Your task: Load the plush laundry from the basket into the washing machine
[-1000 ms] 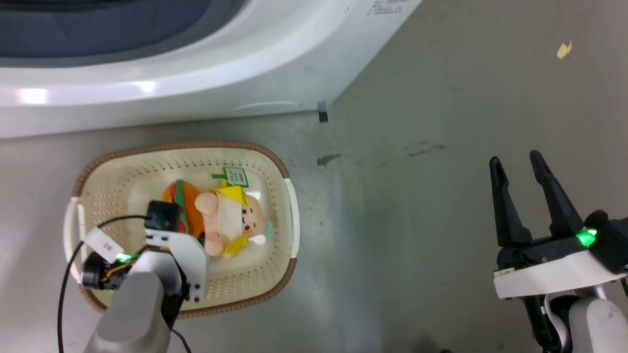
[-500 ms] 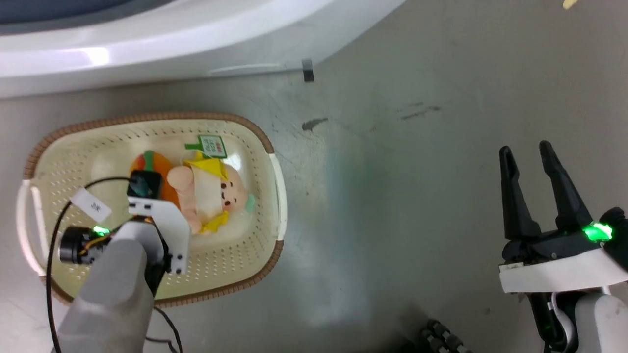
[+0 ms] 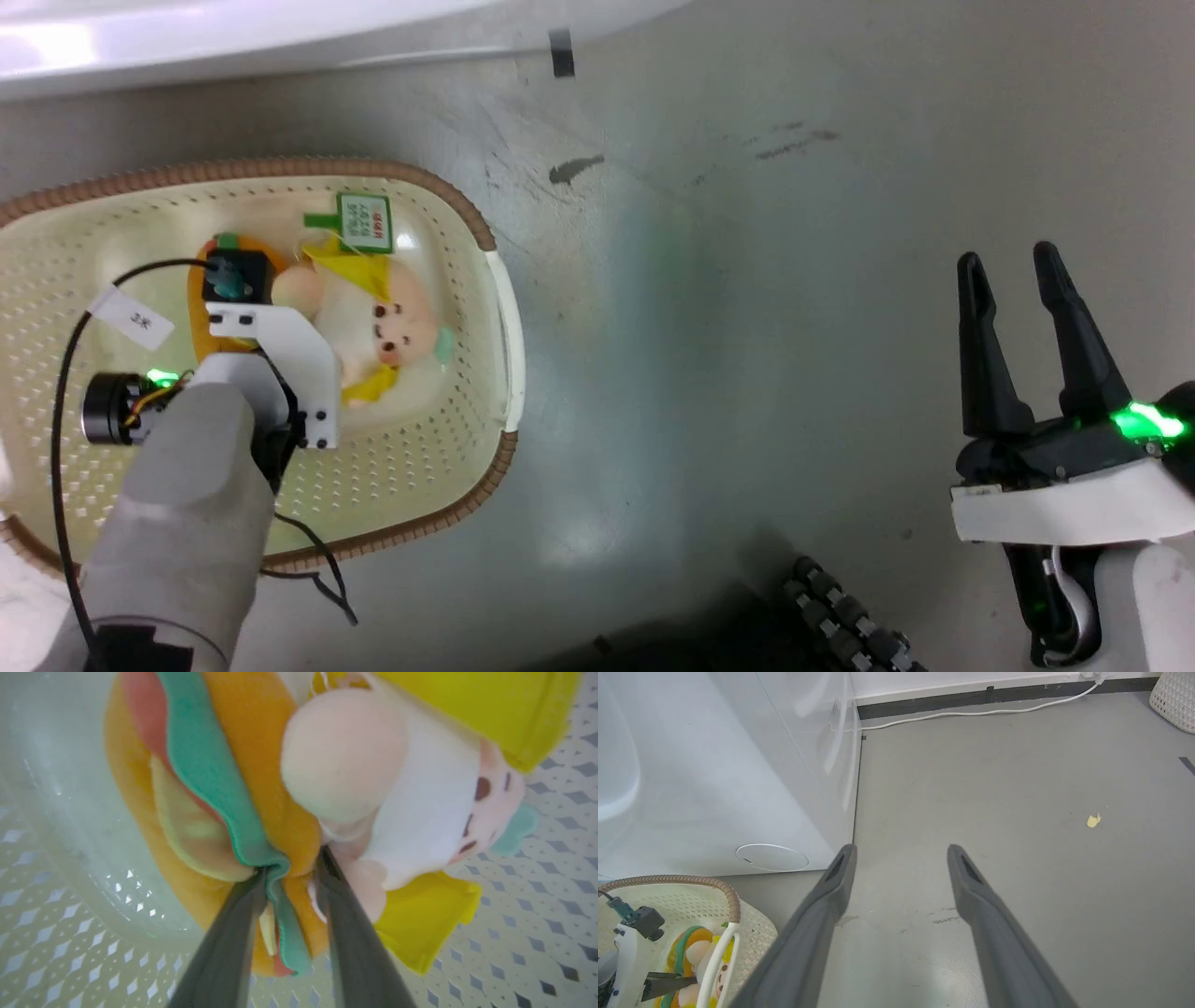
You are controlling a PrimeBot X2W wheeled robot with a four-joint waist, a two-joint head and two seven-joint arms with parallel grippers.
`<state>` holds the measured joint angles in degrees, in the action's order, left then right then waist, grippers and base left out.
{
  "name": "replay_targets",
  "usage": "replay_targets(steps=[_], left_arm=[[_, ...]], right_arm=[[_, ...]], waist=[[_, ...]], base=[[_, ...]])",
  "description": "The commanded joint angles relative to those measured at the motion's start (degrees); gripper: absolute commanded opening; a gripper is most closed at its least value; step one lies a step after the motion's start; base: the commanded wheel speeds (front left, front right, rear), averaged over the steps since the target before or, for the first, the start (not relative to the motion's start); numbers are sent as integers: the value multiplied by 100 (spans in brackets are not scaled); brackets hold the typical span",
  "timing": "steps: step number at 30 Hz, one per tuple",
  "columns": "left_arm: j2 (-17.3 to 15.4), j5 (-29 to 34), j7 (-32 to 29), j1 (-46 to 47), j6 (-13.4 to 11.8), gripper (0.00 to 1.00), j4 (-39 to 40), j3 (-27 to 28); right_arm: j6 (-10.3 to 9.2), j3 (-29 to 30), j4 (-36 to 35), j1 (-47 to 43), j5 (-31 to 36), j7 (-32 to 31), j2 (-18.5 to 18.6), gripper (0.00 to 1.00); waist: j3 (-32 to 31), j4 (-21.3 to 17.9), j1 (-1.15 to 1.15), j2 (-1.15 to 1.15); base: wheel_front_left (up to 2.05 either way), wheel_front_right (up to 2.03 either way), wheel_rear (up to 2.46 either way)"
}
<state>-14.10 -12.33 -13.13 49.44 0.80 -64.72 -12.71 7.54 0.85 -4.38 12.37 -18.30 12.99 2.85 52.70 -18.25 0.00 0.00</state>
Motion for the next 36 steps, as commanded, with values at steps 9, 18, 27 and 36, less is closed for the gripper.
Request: replay_targets(steps=[9,18,27,36], left_arm=[[-279,-329,247,212,32,0,-737,-59],[98,-585,1067,-426,216,0,-864,-30],[566,-739,2146,-1582,563,0,-824,-167],[737,-981,2773,-2355,651,0,-256,-143]], right_arm=[[-5,-164,96,540,-193,172,2,100],[-5,-61,405,535,250,201,3,100],[-5,88,586,-72,882,201,3,100],[-5,225,660,-676,1157,201,3,100]], waist=[[153,-380,0,0],[-1200,7,0,0],[-3076,748,0,0],[-3987,1277,0,0]], base=[[0,0,0],[0,0,0],[0,0,0],[0,0,0]])
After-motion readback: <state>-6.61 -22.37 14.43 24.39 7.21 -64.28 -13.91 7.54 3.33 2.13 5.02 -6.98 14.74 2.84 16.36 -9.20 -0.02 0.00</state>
